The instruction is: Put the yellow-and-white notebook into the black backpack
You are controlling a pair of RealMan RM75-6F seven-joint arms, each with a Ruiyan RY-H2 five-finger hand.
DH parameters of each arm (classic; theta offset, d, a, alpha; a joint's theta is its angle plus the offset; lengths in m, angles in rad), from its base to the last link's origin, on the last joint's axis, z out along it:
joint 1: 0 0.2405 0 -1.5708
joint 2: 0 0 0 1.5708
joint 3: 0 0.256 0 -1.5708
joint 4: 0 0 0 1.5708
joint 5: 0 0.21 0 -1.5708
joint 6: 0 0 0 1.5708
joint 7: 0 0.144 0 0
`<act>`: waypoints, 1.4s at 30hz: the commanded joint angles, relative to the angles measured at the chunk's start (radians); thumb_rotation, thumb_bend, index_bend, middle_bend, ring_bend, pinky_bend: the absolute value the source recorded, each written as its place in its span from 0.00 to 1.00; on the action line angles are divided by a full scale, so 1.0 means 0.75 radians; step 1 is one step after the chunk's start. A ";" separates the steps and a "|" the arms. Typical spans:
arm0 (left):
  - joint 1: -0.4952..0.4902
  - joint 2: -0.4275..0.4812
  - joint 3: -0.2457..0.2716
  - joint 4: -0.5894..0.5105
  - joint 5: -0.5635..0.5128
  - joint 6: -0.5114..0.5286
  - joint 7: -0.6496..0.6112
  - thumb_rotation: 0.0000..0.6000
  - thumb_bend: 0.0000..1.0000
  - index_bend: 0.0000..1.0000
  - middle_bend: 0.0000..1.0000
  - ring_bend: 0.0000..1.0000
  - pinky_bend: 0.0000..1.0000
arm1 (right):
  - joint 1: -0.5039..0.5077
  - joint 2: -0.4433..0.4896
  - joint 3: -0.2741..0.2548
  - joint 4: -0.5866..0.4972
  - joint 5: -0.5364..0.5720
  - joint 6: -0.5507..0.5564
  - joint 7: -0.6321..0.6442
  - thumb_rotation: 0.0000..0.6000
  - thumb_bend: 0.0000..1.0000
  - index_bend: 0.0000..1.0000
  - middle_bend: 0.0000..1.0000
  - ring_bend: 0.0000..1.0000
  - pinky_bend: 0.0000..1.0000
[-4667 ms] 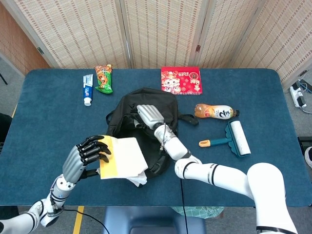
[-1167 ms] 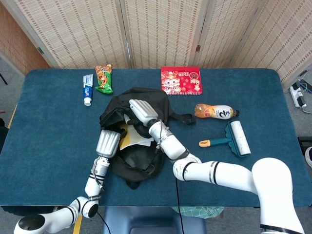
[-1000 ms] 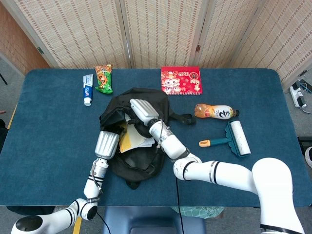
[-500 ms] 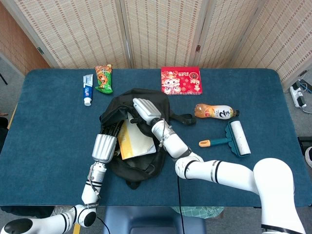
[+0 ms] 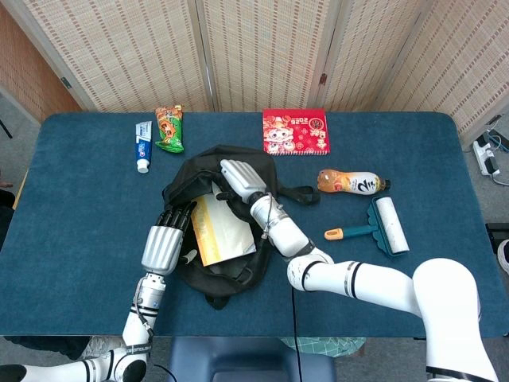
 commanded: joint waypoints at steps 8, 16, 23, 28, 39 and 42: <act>0.118 0.213 0.061 -0.205 0.074 0.088 -0.166 1.00 0.00 0.05 0.12 0.14 0.24 | -0.024 0.021 -0.007 -0.020 -0.027 -0.013 0.012 1.00 0.78 0.65 0.56 0.58 0.72; 0.205 0.375 0.111 -0.312 0.096 0.130 -0.205 1.00 0.00 0.06 0.14 0.15 0.24 | -0.050 0.114 -0.044 -0.130 -0.049 -0.096 0.010 1.00 0.34 0.25 0.31 0.34 0.45; 0.232 0.427 0.111 -0.333 0.071 0.113 -0.232 1.00 0.00 0.06 0.14 0.15 0.24 | -0.060 0.225 -0.095 -0.264 -0.057 -0.145 -0.012 1.00 0.03 0.00 0.06 0.09 0.18; 0.239 0.451 0.107 -0.347 0.056 0.096 -0.224 1.00 0.00 0.05 0.14 0.15 0.24 | -0.091 0.295 -0.095 -0.358 -0.089 -0.128 0.011 1.00 0.00 0.00 0.02 0.06 0.16; 0.256 0.497 0.079 -0.382 -0.003 0.077 -0.197 1.00 0.00 0.04 0.13 0.15 0.24 | -0.222 0.496 -0.075 -0.585 -0.248 -0.121 0.124 0.90 0.00 0.00 0.02 0.06 0.16; 0.263 0.510 0.071 -0.380 -0.023 0.072 -0.206 1.00 0.00 0.04 0.13 0.15 0.24 | -0.271 0.544 -0.098 -0.617 -0.279 -0.087 0.134 0.95 0.00 0.00 0.03 0.07 0.17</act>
